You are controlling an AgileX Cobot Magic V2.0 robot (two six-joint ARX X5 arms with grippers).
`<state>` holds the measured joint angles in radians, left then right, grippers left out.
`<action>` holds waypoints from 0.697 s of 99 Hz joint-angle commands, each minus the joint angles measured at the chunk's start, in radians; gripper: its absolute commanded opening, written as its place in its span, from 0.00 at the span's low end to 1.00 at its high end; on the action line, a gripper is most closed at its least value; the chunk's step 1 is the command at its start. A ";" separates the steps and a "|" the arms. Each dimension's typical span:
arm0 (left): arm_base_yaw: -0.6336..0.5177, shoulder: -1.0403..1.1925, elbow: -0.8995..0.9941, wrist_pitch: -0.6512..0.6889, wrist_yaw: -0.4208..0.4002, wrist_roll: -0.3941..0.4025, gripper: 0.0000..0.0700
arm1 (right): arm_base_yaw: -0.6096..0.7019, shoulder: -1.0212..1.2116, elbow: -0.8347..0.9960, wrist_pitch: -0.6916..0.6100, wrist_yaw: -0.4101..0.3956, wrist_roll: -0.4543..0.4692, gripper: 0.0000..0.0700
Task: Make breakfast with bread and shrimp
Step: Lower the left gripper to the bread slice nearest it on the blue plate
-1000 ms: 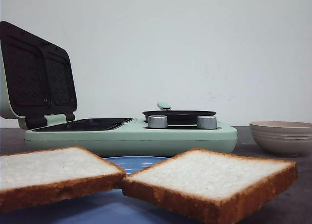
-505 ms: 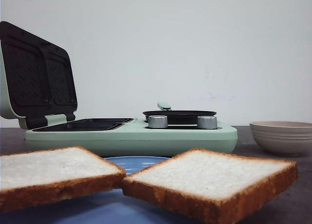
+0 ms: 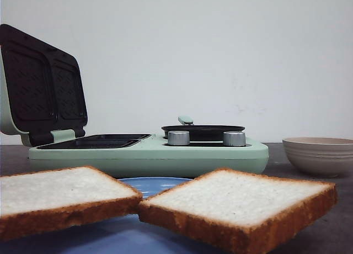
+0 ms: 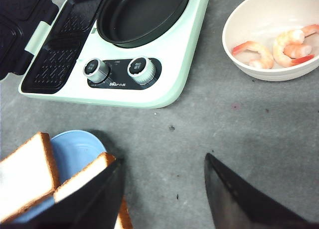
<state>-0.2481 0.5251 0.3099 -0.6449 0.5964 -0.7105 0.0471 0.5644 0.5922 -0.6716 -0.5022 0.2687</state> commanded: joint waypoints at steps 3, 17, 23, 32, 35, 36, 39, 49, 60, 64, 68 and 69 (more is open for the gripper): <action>-0.032 0.018 -0.018 0.050 -0.015 -0.064 0.63 | 0.003 0.002 0.016 0.010 -0.006 -0.008 0.43; -0.087 0.043 -0.028 0.105 -0.073 -0.084 0.63 | 0.003 0.002 0.016 0.010 -0.008 -0.007 0.43; -0.103 0.053 -0.028 0.133 -0.097 -0.097 0.63 | 0.003 0.002 0.016 0.010 -0.018 -0.007 0.43; -0.124 0.079 -0.028 0.169 -0.108 -0.111 0.62 | 0.005 0.002 0.016 0.010 -0.021 -0.007 0.43; -0.130 0.090 -0.028 0.180 -0.112 -0.111 0.62 | 0.007 0.002 0.016 0.010 -0.021 -0.007 0.43; -0.132 0.094 -0.028 0.184 -0.113 -0.111 0.62 | 0.008 0.002 0.016 0.010 -0.021 -0.007 0.43; -0.138 0.106 -0.028 0.197 -0.121 -0.111 0.62 | 0.010 0.002 0.016 0.010 -0.021 -0.008 0.43; -0.156 0.145 -0.028 0.238 -0.142 -0.111 0.62 | 0.016 0.002 0.016 0.010 -0.021 -0.008 0.43; -0.175 0.184 -0.028 0.280 -0.145 -0.113 0.62 | 0.021 0.002 0.016 0.011 -0.021 -0.008 0.43; -0.180 0.196 -0.028 0.283 -0.150 -0.114 0.62 | 0.023 0.002 0.016 0.012 -0.021 -0.008 0.43; -0.186 0.206 -0.028 0.284 -0.158 -0.113 0.62 | 0.023 0.002 0.016 0.012 -0.021 -0.008 0.43; -0.187 0.208 -0.028 0.283 -0.160 -0.111 0.62 | 0.023 0.002 0.016 0.012 -0.021 -0.008 0.43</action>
<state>-0.4259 0.7174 0.2802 -0.3664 0.4454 -0.8154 0.0658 0.5640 0.5922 -0.6693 -0.5209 0.2687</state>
